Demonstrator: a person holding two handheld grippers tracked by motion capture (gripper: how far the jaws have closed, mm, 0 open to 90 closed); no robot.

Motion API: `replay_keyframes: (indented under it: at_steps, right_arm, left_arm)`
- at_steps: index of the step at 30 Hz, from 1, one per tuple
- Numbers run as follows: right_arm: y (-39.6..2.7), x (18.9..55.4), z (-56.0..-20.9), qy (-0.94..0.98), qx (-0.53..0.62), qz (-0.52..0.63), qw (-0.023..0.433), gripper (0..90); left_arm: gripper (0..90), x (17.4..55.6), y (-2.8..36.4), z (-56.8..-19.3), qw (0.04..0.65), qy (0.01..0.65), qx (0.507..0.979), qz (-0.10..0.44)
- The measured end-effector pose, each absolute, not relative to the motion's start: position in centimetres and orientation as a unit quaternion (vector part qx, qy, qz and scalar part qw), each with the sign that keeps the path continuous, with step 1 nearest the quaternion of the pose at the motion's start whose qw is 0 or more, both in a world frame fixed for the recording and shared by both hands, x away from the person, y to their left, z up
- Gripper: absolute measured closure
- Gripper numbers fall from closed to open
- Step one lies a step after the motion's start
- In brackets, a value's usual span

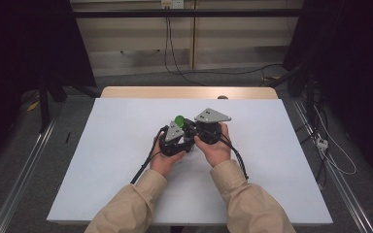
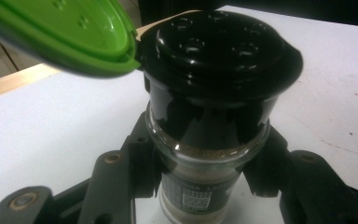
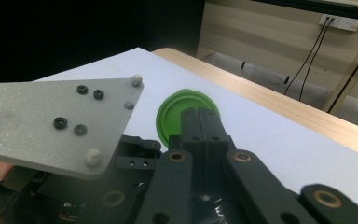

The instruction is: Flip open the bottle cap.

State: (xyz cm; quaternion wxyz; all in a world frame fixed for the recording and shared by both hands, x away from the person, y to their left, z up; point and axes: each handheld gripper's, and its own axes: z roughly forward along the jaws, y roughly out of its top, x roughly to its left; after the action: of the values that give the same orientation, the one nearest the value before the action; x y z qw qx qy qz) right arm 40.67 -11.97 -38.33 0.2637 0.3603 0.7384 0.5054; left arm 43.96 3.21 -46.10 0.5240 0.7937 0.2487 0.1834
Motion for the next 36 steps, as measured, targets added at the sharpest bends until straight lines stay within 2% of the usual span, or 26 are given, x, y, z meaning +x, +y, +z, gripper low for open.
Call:
replay_keyframes:
  at_steps: [17,29,34,36]
  right_arm:
    - [-12.21,40.8,-38.41,0.739,0.364,0.503,0.263,90.0]
    - [-12.3,40.78,-38.55,0.738,0.369,0.503,0.258,87.6]
    - [-12.27,40.79,-38.65,0.737,0.372,0.503,0.257,82.6]
    - [-12.31,40.79,-38.65,0.736,0.375,0.5,0.26,77.4]
  left_arm:
    - [51.7,44.01,3.38,-46.05,0.526,0.246,0.795,0.177]
    - [36.2,43.92,3.64,-45.7,0.526,0.248,0.797,0.161]
    - [31.6,43.91,3.9,-45.52,0.526,0.255,0.796,0.157]
    - [29.0,43.93,4.05,-45.5,0.522,0.258,0.798,0.154]
